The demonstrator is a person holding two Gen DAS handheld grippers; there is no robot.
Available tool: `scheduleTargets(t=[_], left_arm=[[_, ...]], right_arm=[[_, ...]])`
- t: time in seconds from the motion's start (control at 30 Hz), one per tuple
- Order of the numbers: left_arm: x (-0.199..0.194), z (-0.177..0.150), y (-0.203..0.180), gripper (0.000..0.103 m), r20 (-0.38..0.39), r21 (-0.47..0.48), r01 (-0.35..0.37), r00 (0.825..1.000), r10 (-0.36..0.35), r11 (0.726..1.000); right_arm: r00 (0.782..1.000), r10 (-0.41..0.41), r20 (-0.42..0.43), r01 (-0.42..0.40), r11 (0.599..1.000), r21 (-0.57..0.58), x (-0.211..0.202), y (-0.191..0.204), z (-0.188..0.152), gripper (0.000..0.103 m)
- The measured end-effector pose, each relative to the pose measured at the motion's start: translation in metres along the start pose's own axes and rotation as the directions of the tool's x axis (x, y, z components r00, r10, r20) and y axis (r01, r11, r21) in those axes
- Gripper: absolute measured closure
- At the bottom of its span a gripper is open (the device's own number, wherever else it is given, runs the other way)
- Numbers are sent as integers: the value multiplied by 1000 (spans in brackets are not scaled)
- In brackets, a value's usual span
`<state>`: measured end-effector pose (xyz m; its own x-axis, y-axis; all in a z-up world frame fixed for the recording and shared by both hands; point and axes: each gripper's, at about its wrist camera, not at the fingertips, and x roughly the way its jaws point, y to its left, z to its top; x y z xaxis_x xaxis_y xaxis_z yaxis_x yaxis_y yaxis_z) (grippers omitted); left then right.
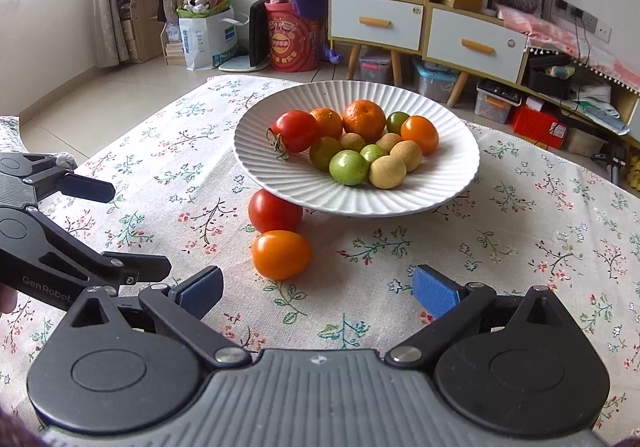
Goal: Organize fruits
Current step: 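Withdraw both grippers from the bowl toward the last two tomatoes, then close the left gripper on a red tomato while the right gripper grasps an orange tomato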
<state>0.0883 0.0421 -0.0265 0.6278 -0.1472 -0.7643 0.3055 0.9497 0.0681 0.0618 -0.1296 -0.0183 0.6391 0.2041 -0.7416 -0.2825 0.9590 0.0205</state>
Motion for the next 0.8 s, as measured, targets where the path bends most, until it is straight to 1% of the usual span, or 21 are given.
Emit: scheduleTargets(t=[0.1,0.17,0.2,0.27,0.4,0.47,0.53,0.6,0.63,0.67,0.7,0.8], left_arm=[[1,-1,1,4,-11,14,-12,1000,13,1000],[2,-2,2,4,-20,21,-30,999,30,999],[3,-2,3,4,-25,26,-36,999,36,999],[5,-3,4,4,-32,26,-32,999,33,999],[5,-3,6,4,-35,25,-29,999,30,999],[5,-3,6,4,-35,27,-29,999,30,999],[5,-3,6,4,-35,26,-29,999,30,999],[5,-3,6,4,-36,25,-29,999,30,999],[5,-2,6,4,-36,25,-30,999,31,999],[5,-2,5,4,-36,26,-31,999,32,999],[6,-1,4,4,-36,27,-31,999,32,999],[7,1,2,4,-32,29,-34,999,35,999]], right_arm=[[1000,6,-16,-6,1000,-5,6,7,2,8],[1000,3,-18,-4,1000,-10,8,11,3,14],[1000,0,-20,-1,1000,-10,9,12,4,16],[1000,-4,-23,4,1000,-4,11,13,5,25],[999,-5,-32,6,1000,22,14,12,7,37],[999,-4,-38,5,1000,31,16,11,9,45],[999,-1,-44,3,999,34,16,11,9,49],[998,9,-56,-7,999,37,18,10,10,56],[998,24,-61,-21,999,40,19,10,10,63],[997,30,-66,-27,999,40,19,10,10,67],[997,29,-65,-27,999,37,18,10,10,69],[998,24,-60,-23,999,28,16,9,10,69]])
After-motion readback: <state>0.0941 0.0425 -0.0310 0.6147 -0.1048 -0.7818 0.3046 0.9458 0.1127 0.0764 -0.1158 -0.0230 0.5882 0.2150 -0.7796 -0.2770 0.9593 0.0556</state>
